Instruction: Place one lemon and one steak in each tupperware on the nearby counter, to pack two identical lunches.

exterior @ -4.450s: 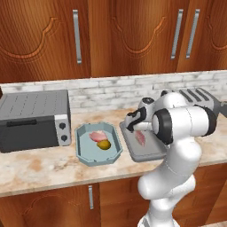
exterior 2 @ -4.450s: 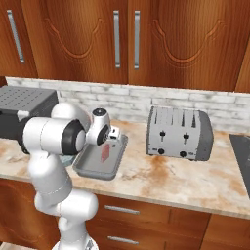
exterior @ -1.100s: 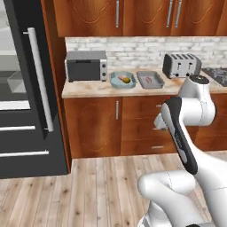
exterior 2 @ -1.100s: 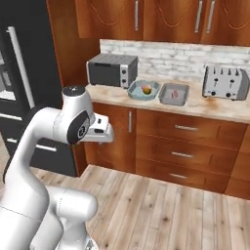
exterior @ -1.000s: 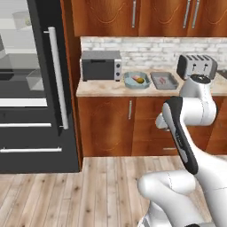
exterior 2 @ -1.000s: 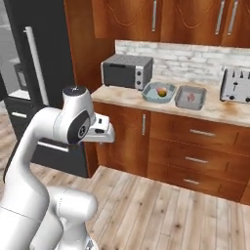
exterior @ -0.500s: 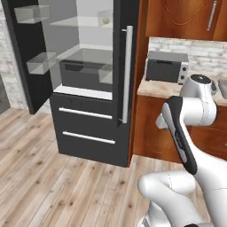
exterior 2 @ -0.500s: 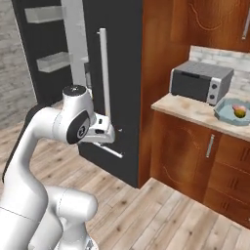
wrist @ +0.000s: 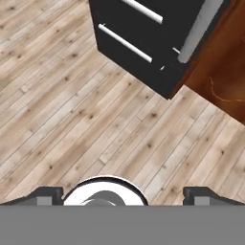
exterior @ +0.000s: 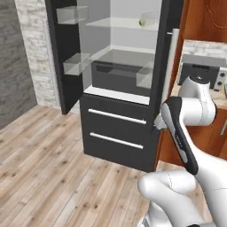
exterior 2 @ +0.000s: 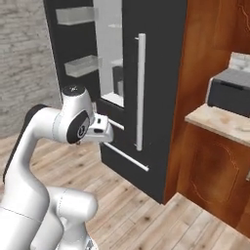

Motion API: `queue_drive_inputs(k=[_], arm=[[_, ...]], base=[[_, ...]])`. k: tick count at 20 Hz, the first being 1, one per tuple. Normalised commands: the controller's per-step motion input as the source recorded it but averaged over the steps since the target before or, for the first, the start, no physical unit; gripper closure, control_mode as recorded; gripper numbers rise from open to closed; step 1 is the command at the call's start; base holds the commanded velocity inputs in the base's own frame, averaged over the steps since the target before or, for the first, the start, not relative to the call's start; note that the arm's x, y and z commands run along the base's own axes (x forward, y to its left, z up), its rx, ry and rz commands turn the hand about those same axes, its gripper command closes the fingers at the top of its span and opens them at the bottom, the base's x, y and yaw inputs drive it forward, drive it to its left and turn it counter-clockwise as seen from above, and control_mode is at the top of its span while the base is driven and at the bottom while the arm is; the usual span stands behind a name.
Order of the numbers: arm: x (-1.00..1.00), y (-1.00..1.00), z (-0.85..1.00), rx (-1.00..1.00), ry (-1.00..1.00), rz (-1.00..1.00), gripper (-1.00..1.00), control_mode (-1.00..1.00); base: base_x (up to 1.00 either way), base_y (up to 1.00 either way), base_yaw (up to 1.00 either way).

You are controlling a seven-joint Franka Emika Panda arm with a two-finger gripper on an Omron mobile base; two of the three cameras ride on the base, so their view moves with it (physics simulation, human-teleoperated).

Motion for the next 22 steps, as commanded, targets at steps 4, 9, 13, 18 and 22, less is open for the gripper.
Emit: queue_drive_inputs(k=[4, 9, 13, 18, 22], arm=[[0.00, 0.00, 0.00, 0.00, 0.00, 0.00, -1.00, 1.00], [0.00, 0.00, 0.00, 0.00, 0.00, 0.00, -1.00, 1.00], [0.00, 0.00, 0.00, 0.00, 0.00, 0.00, -1.00, 1.00], [0.00, 0.00, 0.00, 0.00, 0.00, 0.00, -1.00, 1.00], [0.00, 0.00, 0.00, 0.00, 0.00, 0.00, -1.00, 1.00]], base=[[0.97, 1.00, 0.00], [0.57, 0.79, -0.10], [0.20, 0.14, -0.38], [0.30, 0.11, -0.43], [0.39, 0.60, -0.47]])
